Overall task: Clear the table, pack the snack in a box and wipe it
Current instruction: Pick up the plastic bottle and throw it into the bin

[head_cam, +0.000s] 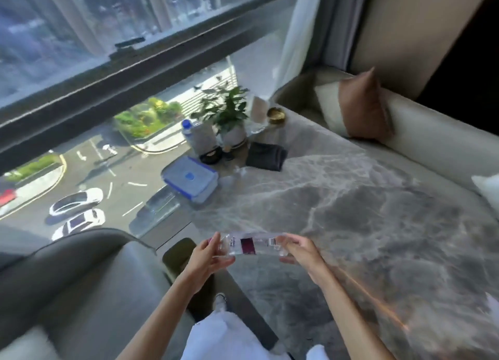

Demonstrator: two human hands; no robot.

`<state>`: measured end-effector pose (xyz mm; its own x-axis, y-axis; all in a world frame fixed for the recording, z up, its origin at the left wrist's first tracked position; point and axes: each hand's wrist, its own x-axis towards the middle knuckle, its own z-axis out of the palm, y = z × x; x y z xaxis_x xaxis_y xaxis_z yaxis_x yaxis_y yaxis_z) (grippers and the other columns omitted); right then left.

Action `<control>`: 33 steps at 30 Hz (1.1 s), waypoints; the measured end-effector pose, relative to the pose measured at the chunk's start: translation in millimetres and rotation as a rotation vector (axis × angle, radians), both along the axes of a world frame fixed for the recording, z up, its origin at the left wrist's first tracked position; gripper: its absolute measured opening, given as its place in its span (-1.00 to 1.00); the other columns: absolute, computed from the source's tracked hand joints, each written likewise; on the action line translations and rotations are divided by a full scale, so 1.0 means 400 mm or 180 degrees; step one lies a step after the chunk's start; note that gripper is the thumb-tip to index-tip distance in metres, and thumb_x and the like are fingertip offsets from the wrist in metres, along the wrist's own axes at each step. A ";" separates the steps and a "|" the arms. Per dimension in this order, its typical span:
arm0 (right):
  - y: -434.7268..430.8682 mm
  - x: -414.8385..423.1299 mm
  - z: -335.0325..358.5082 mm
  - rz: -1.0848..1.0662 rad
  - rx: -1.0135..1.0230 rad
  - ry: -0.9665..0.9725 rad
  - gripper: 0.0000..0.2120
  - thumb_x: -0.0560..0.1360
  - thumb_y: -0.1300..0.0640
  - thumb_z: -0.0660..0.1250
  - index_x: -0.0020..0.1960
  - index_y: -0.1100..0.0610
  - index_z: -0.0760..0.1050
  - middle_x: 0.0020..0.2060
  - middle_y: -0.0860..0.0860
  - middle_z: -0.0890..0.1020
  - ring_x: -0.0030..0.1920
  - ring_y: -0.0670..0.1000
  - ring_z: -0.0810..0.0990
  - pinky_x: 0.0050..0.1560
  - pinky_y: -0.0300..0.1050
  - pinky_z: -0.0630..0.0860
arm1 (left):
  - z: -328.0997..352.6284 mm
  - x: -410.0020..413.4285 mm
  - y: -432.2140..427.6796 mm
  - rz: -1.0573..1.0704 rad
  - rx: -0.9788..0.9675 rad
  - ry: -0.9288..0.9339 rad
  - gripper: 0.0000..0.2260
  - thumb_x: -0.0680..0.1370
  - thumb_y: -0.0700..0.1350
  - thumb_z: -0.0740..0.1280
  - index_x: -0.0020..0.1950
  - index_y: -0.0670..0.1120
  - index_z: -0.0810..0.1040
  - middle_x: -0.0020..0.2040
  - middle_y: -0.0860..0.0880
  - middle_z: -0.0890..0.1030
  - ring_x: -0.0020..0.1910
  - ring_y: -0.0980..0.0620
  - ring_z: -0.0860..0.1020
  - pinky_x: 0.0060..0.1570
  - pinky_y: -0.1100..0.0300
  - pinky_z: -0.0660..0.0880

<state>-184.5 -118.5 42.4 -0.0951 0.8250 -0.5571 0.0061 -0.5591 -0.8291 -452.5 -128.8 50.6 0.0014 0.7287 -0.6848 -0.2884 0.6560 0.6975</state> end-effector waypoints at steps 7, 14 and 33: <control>0.107 -0.310 -0.004 0.0961 -0.0280 0.0054 -0.62 0.47 0.00 0.42 0.19 0.20 0.59 0.00 0.11 0.67 -0.10 0.05 0.64 -0.04 -0.08 0.67 | 0.001 -0.248 -0.089 0.0914 0.0149 0.0357 -0.80 0.62 -0.09 0.22 0.24 -0.07 0.39 0.06 -0.21 0.61 -0.12 -0.12 0.68 -0.20 0.09 0.65; 0.190 -0.678 -0.013 0.1799 -0.0243 -0.0107 -0.75 0.53 -0.07 0.33 0.09 0.05 0.63 -0.05 0.06 0.71 -0.12 0.01 0.64 0.01 -0.03 0.63 | -0.003 -0.538 -0.152 0.1665 0.0070 0.0389 -0.87 0.61 -0.10 0.26 0.11 -0.12 0.44 0.03 -0.23 0.61 -0.01 -0.21 0.66 0.03 0.02 0.63; 0.425 -1.250 -0.941 0.0853 -0.1682 -0.0689 -0.66 0.60 -0.02 0.24 0.25 0.17 0.51 0.06 0.08 0.66 0.06 0.03 0.66 -0.02 -0.08 0.59 | -0.958 -1.111 0.194 0.1554 -0.1330 0.0461 -0.92 0.61 -0.31 0.18 0.01 -0.18 0.44 -0.25 -0.09 0.46 -0.31 0.07 0.46 -0.40 0.37 0.55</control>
